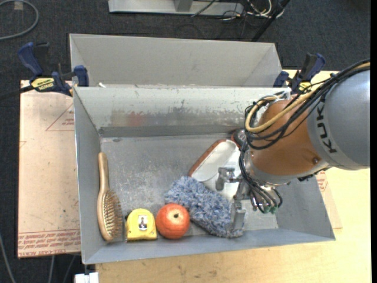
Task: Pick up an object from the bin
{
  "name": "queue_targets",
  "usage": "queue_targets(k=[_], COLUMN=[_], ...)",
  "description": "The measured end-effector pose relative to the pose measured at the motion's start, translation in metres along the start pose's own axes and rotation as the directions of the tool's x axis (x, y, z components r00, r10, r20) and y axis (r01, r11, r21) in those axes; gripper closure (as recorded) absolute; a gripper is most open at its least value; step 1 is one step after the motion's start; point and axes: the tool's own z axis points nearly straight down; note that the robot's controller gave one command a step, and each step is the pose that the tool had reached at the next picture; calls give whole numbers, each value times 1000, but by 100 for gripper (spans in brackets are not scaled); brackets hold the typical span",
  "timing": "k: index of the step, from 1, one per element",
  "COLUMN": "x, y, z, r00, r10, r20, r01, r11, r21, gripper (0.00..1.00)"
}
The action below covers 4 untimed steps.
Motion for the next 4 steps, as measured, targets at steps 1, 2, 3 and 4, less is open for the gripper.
queue_targets(k=[1,2,3,4], x=[-1,-2,1,0], y=[0,2,-3,10], z=[-4,16,40,53], r00=[1000,992,972,949], r10=[0,-124,-236,-315], r20=[6,12,9,16], r01=[0,124,236,315], r11=[1000,992,972,949], r21=[0,2,0,5], gripper=[0,0,0,100])
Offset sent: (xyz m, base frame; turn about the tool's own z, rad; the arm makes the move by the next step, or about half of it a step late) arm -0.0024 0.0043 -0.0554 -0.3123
